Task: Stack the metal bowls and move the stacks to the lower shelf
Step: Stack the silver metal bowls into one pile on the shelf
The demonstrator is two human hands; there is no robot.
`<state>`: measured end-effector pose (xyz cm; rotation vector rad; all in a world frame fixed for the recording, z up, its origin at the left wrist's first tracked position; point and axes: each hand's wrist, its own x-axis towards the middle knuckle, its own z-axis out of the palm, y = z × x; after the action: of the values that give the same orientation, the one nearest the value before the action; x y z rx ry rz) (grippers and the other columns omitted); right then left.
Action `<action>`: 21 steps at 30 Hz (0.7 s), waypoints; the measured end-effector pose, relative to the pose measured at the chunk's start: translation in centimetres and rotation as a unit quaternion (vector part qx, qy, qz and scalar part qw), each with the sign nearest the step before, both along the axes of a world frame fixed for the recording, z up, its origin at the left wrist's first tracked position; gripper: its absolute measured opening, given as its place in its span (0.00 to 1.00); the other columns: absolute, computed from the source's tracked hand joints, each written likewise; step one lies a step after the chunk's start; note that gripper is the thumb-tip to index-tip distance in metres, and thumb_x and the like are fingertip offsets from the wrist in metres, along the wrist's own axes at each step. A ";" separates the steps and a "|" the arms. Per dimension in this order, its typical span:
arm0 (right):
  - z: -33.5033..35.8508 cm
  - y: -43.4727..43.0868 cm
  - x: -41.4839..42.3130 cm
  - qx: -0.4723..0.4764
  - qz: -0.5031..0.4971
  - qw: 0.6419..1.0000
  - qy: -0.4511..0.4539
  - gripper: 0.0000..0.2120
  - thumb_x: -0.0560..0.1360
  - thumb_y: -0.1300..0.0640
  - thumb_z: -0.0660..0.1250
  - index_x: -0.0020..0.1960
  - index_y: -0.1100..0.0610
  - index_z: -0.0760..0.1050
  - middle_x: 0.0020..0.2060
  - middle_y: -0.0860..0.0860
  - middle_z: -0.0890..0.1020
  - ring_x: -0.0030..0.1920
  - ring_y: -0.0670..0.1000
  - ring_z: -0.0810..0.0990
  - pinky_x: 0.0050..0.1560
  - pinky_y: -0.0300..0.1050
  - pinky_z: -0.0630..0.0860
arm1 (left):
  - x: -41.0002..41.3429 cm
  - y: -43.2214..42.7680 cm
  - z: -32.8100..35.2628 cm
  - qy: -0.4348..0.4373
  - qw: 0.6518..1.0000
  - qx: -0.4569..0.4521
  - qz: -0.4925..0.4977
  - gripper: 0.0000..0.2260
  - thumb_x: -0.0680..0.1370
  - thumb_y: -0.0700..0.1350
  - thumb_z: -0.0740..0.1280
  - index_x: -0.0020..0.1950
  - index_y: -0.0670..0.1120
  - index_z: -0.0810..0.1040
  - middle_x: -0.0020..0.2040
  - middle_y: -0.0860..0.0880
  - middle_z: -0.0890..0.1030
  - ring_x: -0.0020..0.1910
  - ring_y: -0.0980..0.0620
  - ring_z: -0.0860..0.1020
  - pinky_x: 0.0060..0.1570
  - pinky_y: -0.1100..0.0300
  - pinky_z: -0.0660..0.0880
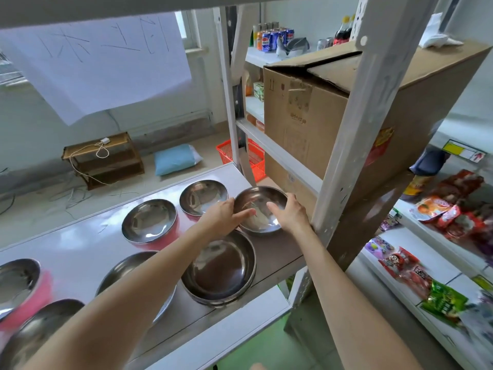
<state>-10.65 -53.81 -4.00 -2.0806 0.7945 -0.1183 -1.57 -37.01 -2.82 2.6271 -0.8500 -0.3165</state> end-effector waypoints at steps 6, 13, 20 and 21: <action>1.2 0.2 -0.7 0.066 -0.013 0.993 -0.097 0.28 0.76 0.46 0.65 0.72 0.57 0.66 0.65 0.55 0.77 0.65 0.57 0.74 0.67 0.53 0.71 | 0.1 0.9 1.5 0.051 0.993 -0.101 -0.013 0.23 0.75 0.62 0.65 0.59 0.46 0.75 0.38 0.53 0.79 0.38 0.53 0.81 0.37 0.61 0.72; 4.2 1.9 -1.2 0.093 0.000 0.983 -0.159 0.21 0.78 0.47 0.63 0.67 0.56 0.71 0.60 0.53 0.78 0.60 0.53 0.76 0.56 0.44 0.74 | 0.0 2.9 4.4 0.039 0.986 -0.160 0.016 0.27 0.77 0.61 0.62 0.69 0.44 0.69 0.49 0.45 0.80 0.47 0.45 0.78 0.42 0.55 0.72; 7.0 4.7 -1.9 0.090 0.029 0.978 -0.186 0.21 0.79 0.47 0.62 0.68 0.56 0.70 0.59 0.52 0.78 0.60 0.52 0.76 0.61 0.52 0.76 | -1.0 6.2 6.5 0.009 0.984 -0.178 0.028 0.22 0.78 0.61 0.59 0.65 0.47 0.71 0.50 0.48 0.81 0.46 0.48 0.78 0.45 0.54 0.72; 7.3 4.9 -2.1 0.086 0.034 0.978 -0.188 0.21 0.79 0.47 0.62 0.68 0.56 0.70 0.60 0.52 0.78 0.60 0.52 0.76 0.62 0.52 0.75 | -1.4 6.6 6.9 0.000 0.982 -0.187 0.031 0.22 0.78 0.62 0.59 0.65 0.48 0.71 0.49 0.48 0.81 0.46 0.48 0.78 0.46 0.53 0.73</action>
<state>-12.72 -48.86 3.28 -1.8434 0.4837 -0.3789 -2.98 -30.39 4.08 2.2978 -0.7429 -0.1255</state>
